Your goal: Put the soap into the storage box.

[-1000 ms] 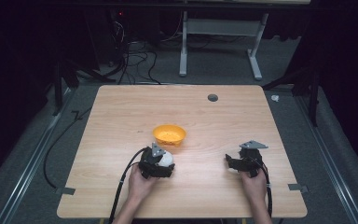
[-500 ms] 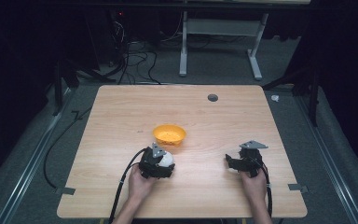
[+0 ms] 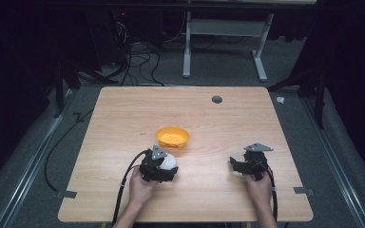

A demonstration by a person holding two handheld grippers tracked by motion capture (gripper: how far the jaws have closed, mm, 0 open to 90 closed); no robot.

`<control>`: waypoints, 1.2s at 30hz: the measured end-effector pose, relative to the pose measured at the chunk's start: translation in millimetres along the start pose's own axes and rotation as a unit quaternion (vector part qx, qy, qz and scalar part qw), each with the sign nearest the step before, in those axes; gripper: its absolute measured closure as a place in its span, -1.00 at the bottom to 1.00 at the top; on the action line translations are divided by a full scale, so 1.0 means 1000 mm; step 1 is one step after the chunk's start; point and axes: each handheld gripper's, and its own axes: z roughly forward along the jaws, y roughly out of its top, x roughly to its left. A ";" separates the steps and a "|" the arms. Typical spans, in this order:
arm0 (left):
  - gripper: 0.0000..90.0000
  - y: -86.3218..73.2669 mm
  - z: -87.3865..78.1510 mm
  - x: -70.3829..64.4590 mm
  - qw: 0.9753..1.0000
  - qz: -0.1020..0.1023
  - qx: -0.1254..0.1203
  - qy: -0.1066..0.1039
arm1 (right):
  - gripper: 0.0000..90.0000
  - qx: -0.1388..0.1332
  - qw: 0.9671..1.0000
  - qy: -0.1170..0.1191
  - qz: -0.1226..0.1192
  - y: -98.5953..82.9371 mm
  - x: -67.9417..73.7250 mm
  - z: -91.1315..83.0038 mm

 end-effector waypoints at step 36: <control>-0.47 0.025 -0.037 0.009 1.000 0.008 -0.020 -0.019 | -0.48 0.000 1.000 0.002 -0.002 0.000 0.000 0.000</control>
